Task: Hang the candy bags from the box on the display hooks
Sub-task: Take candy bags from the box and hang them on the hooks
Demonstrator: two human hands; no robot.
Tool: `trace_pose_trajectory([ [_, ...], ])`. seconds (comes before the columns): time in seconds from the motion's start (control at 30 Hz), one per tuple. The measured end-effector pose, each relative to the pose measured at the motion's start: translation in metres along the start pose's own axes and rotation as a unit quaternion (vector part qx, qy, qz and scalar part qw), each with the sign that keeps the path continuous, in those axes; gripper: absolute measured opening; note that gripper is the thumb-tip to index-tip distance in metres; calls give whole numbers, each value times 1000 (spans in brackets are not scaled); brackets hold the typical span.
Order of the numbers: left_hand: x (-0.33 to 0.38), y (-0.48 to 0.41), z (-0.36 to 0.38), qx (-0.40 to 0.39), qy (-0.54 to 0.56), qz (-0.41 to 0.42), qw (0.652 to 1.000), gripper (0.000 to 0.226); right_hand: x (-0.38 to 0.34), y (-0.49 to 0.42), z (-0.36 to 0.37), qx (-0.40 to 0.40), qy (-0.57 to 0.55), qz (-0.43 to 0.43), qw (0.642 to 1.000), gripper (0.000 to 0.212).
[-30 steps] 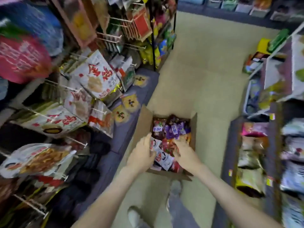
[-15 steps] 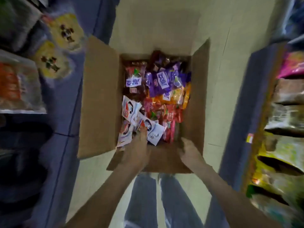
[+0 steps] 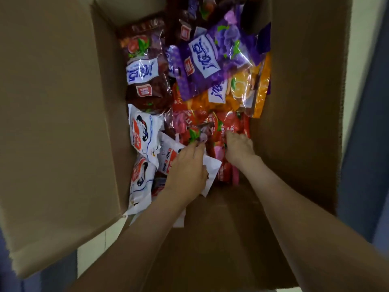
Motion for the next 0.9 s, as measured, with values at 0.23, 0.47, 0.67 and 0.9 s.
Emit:
trace_pose_trajectory([
  [0.23,1,17,-6,-2,18,-20,1000,51,-15,10,-22,7,154,-59,986,32],
  [0.47,51,60,-49,58,458,-353,813,36,-1,126,-100,78,70,-53,993,27],
  [0.67,127,138,-155,-19,652,-384,654,58,22,265,-227,118,-135,-107,978,18],
  [0.9,211,273,-280,33,760,-219,611,45,-10,442,-338,115,-374,-276,878,37],
])
Point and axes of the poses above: each hand's wrist, its own y-axis away from the middle knuckle, its own z-axis out of the palm, x = y × z, the point moved 1 cm from there along -y, towards the middle knuckle, and after that the axes turned 10 degrees about y, right-handed, at the moved point
